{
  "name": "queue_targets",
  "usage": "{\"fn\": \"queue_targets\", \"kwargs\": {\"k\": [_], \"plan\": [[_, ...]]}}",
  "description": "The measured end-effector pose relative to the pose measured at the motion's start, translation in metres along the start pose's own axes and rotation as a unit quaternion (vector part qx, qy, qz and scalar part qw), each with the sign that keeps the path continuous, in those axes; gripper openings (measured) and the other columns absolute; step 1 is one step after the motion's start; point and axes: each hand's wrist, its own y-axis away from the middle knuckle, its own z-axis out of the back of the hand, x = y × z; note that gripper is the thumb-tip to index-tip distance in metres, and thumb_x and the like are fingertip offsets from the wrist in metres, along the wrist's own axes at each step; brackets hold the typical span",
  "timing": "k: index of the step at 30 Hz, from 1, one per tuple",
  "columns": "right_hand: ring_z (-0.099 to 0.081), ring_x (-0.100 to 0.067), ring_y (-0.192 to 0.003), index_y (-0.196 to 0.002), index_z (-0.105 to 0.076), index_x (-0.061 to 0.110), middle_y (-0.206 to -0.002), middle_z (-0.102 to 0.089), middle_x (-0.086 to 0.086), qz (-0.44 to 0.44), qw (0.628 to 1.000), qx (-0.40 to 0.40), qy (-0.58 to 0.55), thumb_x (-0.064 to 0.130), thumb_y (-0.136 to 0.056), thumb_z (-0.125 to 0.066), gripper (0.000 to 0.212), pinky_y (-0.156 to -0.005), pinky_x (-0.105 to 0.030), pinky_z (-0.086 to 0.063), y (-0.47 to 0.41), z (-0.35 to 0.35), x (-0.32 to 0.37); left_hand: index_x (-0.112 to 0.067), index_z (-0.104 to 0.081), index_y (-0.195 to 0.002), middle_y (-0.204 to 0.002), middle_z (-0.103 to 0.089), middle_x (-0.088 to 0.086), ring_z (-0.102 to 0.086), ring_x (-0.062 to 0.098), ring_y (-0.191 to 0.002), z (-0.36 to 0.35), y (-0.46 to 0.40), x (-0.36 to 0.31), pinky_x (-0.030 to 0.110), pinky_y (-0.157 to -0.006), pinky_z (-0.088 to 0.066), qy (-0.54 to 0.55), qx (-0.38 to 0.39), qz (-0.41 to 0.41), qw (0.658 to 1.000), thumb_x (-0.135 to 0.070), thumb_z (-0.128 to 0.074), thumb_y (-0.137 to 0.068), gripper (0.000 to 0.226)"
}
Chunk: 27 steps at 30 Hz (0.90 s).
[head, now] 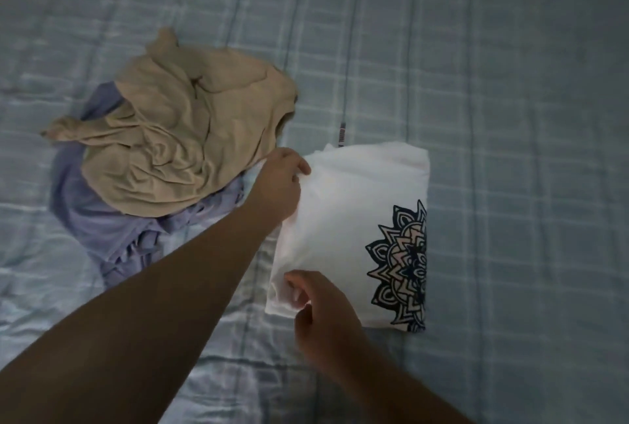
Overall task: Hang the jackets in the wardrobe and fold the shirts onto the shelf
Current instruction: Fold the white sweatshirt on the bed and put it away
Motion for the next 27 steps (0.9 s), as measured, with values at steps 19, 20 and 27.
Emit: {"fn": "queue_targets", "kwargs": {"k": [19, 20, 27], "plan": [[-0.016, -0.030, -0.151, -0.155, -0.025, 0.009, -0.162, -0.021, -0.013, 0.033, 0.901, -0.068, 0.427, 0.041, -0.098, -0.035, 0.066, -0.121, -0.053, -0.015, -0.034, 0.076, -0.103, -0.024, -0.025, -0.155, -0.162, -0.021, 0.008, -0.013, 0.028, -0.151, -0.058, 0.123, -0.005, 0.051, -0.120, -0.014, -0.311, 0.150, -0.144, 0.928, -0.045, -0.033, -0.098, 0.061], [-0.015, -0.030, -0.151, -0.155, -0.024, 0.009, -0.163, -0.020, -0.013, 0.032, 0.900, -0.063, 0.429, 0.041, -0.099, -0.035, 0.066, -0.120, -0.053, -0.014, -0.035, 0.076, -0.102, -0.024, -0.025, -0.155, -0.162, -0.021, 0.008, -0.013, 0.027, -0.151, -0.058, 0.123, -0.005, 0.051, -0.120, -0.014, -0.310, 0.149, -0.138, 0.929, -0.045, -0.034, -0.098, 0.061], [-0.017, -0.027, -0.151, -0.153, -0.030, 0.006, -0.162, -0.020, -0.013, 0.081, 0.903, -0.047, 0.418, 0.038, -0.098, -0.042, 0.065, -0.120, -0.052, -0.018, -0.018, 0.081, -0.110, -0.021, -0.021, -0.156, -0.163, -0.020, 0.005, -0.010, 0.023, -0.151, -0.053, 0.125, -0.009, 0.048, -0.120, -0.016, -0.310, 0.162, -0.125, 0.929, -0.047, -0.030, -0.099, 0.063]]}}
